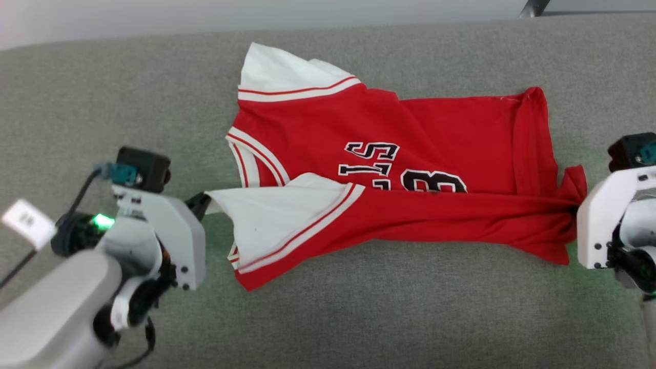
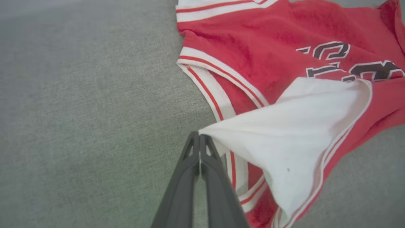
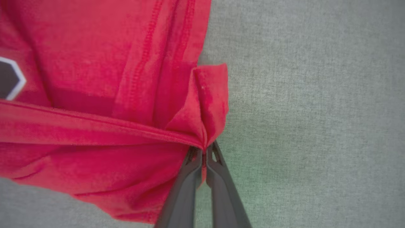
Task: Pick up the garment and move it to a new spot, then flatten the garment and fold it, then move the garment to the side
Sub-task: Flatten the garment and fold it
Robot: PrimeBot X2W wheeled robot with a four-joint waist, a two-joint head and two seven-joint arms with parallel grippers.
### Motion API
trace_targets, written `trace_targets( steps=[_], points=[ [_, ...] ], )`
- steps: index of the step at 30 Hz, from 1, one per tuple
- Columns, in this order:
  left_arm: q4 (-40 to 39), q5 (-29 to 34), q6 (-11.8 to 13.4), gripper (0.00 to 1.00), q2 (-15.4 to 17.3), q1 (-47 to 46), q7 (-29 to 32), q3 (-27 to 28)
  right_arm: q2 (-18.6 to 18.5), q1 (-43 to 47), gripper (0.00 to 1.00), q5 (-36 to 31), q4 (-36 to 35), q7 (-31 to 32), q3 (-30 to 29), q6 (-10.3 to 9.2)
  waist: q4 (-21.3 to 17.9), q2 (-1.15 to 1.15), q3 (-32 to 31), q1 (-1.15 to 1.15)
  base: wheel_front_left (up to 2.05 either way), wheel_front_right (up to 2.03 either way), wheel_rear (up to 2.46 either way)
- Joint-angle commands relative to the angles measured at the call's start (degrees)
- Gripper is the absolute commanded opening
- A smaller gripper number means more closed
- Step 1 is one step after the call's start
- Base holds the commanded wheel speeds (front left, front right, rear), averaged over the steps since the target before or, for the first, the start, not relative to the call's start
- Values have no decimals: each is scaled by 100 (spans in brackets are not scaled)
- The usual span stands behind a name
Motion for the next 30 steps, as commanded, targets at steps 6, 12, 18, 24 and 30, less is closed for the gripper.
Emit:
trace_targets(
  steps=[6,12,18,24,30],
  points=[
    [1079,-274,-652,0,-404,-644,517,-159,70,-414,0,30,722,214,295,-12,-49,0,231,0,0,0,0],
    [1949,-222,-1252,0,-563,-1077,815,-413,128,-588,0,175,1070,261,664,-10,-81,0,330,0,0,0,0],
    [2553,-300,-1577,0,-744,-1173,959,-551,93,-602,0,537,1182,432,1058,16,-130,0,327,0,0,0,0],
    [2890,-597,-1710,0,-956,-1108,1405,-658,54,-566,0,652,1346,602,1243,16,-126,0,251,0,0,0,0],
    [3103,-1014,-1587,0,-1038,-1292,2392,-712,88,-708,0,563,1497,638,1307,16,-84,0,99,0,0,0,0]
  ],
)
